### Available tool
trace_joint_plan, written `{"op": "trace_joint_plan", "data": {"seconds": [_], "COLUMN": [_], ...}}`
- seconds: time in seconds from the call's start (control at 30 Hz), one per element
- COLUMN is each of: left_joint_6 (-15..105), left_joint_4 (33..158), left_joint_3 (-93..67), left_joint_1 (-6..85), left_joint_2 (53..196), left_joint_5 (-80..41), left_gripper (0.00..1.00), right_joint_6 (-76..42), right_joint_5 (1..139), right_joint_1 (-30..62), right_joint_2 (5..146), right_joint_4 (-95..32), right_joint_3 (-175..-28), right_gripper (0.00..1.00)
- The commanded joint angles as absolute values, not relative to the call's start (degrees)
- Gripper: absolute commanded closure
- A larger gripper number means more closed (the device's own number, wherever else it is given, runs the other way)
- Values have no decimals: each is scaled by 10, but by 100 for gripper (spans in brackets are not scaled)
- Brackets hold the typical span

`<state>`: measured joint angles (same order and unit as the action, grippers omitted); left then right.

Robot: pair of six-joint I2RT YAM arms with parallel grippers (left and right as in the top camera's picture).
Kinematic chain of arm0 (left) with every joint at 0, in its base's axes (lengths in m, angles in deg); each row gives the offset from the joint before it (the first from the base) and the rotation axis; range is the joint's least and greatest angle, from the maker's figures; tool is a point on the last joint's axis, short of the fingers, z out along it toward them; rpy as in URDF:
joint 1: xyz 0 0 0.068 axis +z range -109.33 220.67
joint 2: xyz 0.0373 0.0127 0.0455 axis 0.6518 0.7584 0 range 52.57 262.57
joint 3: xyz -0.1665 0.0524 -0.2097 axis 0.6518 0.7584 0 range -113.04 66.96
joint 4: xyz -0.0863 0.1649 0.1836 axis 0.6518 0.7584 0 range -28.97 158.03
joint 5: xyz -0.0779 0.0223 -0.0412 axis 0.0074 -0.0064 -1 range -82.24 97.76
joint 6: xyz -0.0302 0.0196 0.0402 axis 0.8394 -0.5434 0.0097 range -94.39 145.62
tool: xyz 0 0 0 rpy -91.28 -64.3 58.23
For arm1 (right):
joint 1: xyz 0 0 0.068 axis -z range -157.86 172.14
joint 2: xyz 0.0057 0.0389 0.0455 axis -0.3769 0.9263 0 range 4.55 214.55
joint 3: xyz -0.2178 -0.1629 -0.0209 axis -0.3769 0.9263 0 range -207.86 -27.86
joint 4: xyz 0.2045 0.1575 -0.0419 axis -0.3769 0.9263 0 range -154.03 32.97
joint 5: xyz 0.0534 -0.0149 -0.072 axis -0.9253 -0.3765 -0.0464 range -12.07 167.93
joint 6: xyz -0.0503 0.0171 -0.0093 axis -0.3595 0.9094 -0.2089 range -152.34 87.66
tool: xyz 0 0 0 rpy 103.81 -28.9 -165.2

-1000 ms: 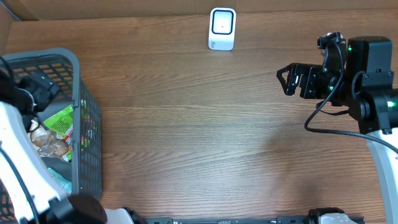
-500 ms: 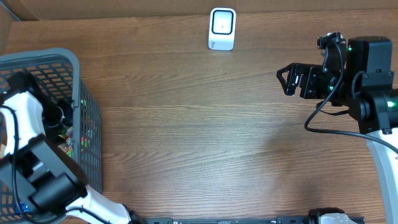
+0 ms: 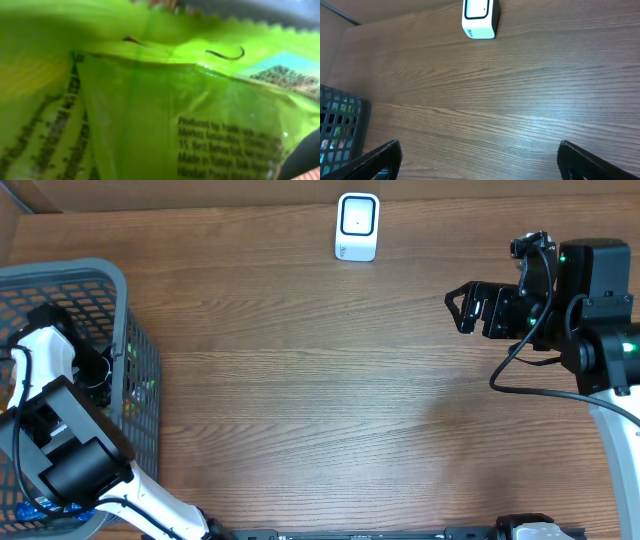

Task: Scan the item barcode
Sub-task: 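Lift the green packet out of the basket with the left gripper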

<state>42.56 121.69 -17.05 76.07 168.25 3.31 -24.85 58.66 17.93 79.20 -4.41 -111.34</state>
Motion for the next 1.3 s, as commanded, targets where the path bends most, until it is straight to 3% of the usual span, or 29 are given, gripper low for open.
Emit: {"op": "trace_joint_plan", "data": {"seconds": [0.0,0.5,0.7,0.87,1.0,1.27], "left_joint_6": [418,389,383,353,346,425], "left_joint_4": [1265,1557,1570,1561,1563,1568], "left_joint_3": [-210,-693,-745,-745,-743,-693], "left_joint_1": [763,761,736,653,522,336], "left_joint_2": [1735,1647,1566,1504,1500,1568], "left_joint_5": [7,-14,-29,-64,-65,31], "left_gripper": [96,96,96,96,96,96], "right_joint_6": [-247,-247,-247,-247,-247,-249], "right_joint_5": [583,583,583,583,583,590], "right_joint_1": [177,177,177,177,177,177], "right_joint_2": [793,793,793,793,793,793], "right_joint_4": [-47,-47,-48,-48,-47,-36], "right_joint_3": [-1128,-1128,-1128,-1128,-1128,-1128], "right_gripper": [0,0,0,0,0,0]}}
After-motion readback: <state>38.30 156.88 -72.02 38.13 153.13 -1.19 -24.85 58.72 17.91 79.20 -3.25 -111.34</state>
